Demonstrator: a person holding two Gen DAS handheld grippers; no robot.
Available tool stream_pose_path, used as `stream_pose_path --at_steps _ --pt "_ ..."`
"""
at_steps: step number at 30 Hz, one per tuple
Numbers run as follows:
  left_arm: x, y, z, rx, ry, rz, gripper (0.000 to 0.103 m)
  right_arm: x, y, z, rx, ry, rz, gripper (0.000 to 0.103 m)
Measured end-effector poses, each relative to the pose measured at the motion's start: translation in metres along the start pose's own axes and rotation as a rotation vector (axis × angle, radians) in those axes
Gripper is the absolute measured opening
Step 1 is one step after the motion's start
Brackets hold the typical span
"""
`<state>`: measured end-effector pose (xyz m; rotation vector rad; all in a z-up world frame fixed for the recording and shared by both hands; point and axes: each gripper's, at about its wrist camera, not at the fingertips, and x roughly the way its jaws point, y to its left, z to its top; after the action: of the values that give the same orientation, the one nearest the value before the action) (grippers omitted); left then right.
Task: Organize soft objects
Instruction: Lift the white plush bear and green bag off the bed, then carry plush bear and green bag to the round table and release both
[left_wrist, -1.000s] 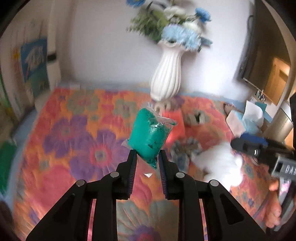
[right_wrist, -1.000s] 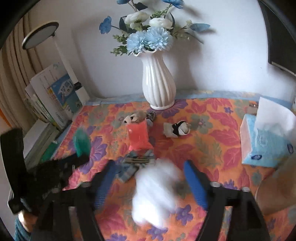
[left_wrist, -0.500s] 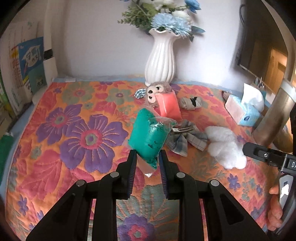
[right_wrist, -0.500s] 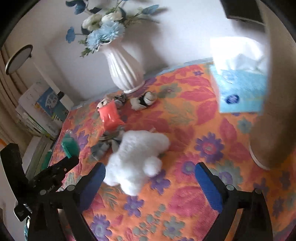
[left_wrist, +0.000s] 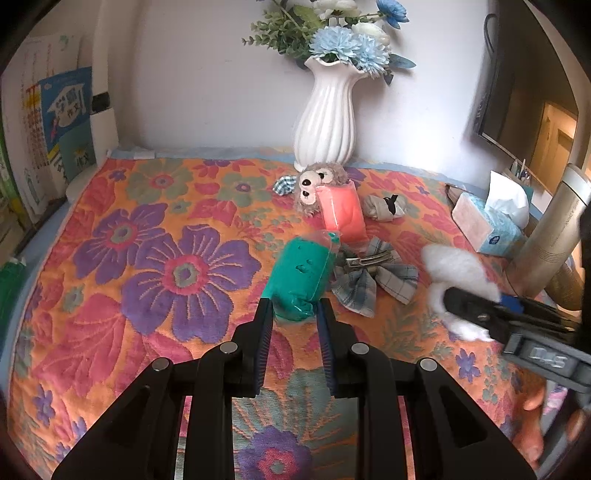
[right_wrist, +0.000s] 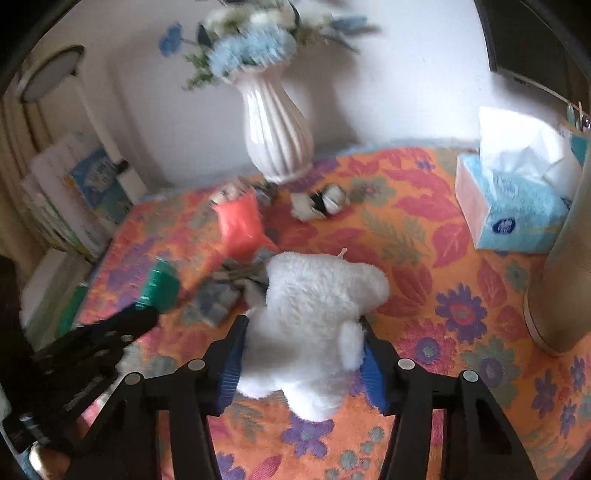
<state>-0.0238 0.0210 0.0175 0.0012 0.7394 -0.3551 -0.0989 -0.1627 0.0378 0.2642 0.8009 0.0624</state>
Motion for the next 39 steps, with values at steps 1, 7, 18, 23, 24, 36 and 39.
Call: stream_pose_path --at_steps 1,7,18,23,24,36,39 --pt "-0.002 -0.001 0.0 0.003 -0.008 0.0 0.021 -0.006 -0.002 -0.002 0.003 -0.006 0.016 0.054" --pt "-0.021 -0.011 -0.008 -0.034 -0.011 -0.115 0.015 -0.036 -0.019 -0.024 0.027 0.028 -0.005 0.054" --pt "-0.033 -0.049 -0.014 0.001 0.028 -0.006 0.089 -0.102 -0.087 -0.037 0.157 0.016 -0.038 0.055" --pt "-0.011 -0.022 -0.008 -0.177 0.178 -0.024 0.096 -0.108 -0.098 -0.04 0.188 0.013 -0.023 0.055" --pt "-0.006 -0.019 -0.008 -0.212 0.205 -0.073 0.096 -0.108 -0.098 -0.04 0.193 0.012 -0.018 0.055" --pt "0.046 -0.047 0.016 -0.072 0.243 -0.048 0.077 -0.108 -0.134 -0.049 0.246 0.027 -0.031 0.055" --pt "0.039 -0.053 0.008 -0.023 0.234 -0.04 0.077 -0.105 -0.139 -0.05 0.259 0.034 -0.021 0.055"
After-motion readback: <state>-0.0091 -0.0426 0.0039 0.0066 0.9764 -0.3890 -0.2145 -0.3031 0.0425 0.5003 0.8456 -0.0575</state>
